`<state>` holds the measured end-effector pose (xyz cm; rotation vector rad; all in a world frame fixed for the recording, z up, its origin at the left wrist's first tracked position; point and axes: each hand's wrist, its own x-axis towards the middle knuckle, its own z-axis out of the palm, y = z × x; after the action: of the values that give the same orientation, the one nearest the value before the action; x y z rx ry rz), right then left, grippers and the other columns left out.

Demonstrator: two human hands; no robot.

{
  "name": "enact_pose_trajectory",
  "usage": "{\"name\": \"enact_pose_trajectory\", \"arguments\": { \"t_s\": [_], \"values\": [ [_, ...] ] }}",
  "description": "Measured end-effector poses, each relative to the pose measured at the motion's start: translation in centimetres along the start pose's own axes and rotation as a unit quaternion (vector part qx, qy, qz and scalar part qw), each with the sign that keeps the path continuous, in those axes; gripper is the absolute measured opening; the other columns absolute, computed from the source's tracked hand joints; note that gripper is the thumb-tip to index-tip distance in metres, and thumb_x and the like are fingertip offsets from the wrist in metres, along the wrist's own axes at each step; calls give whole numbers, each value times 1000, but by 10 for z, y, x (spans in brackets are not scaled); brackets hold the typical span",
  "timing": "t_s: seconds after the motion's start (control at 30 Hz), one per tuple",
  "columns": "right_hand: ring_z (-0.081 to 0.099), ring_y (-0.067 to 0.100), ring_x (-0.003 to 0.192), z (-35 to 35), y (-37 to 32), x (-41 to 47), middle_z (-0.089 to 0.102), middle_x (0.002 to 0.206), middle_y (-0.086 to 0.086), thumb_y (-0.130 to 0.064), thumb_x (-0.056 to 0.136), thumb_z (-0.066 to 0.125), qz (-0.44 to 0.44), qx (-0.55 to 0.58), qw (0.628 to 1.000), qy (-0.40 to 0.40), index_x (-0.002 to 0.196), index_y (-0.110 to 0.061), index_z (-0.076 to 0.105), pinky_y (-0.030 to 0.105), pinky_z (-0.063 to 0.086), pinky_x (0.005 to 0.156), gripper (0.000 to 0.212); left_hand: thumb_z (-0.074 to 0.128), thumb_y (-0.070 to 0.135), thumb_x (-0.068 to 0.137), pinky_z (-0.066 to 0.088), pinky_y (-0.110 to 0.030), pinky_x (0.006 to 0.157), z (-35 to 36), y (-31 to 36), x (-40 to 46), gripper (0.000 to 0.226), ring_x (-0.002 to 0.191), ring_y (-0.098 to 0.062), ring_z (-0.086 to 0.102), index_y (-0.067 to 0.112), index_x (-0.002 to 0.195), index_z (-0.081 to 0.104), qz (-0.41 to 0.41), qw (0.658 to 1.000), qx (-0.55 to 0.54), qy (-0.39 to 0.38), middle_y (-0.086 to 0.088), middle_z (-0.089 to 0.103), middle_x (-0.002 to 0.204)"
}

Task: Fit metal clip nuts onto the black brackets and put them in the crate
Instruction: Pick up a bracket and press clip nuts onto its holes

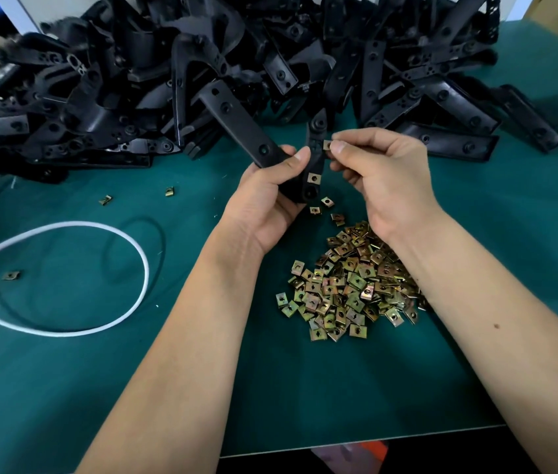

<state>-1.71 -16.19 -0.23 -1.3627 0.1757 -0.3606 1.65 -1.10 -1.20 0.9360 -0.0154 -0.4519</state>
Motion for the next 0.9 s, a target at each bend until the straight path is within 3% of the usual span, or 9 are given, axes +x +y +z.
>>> {"name": "enact_pose_trajectory", "arguments": {
  "t_s": [0.23,0.4,0.5,0.63,0.8,0.9],
  "values": [
    [66,13,71,-4,-3,2,75,82,6,-4,88,77,45,10,998,-38,90,-10,77,25,47,67,7,68,4,92,58,-38,82,0,1,0,17,84,-20,70,16,98,57,-6,1000,7,-14,-5,73,89],
    [65,14,67,-7,-4,3,70,69,0,1,88,76,27,6,998,-47,106,-5,67,25,49,68,21,71,5,90,49,-48,101,0,1,-1,19,101,-27,64,16,96,58,-8,1000,11,-2,-6,73,93],
    [64,13,68,-2,-1,-2,69,71,2,5,87,75,12,41,999,-23,98,-5,66,25,52,70,18,71,5,91,51,-46,97,1,1,-2,19,102,-28,63,17,97,58,-14,1000,15,-6,-6,73,95],
    [63,14,69,8,4,-8,67,76,5,8,88,72,27,114,993,14,88,-9,65,26,53,69,18,72,7,91,57,-39,85,3,0,-3,18,91,-22,66,17,96,58,-24,1000,13,-11,-4,73,92],
    [60,14,71,6,2,-6,65,76,4,9,89,70,27,105,994,-6,89,-8,63,28,51,76,19,70,6,93,52,-45,93,4,2,-4,23,103,-28,61,16,105,53,-32,999,24,-7,-8,68,101],
    [59,14,72,6,3,-8,63,75,4,9,90,70,24,99,995,-6,87,-9,62,29,51,77,20,71,5,92,51,-43,90,5,1,-3,23,100,-26,61,17,102,53,-39,999,29,2,-5,68,95]
  ]
}}
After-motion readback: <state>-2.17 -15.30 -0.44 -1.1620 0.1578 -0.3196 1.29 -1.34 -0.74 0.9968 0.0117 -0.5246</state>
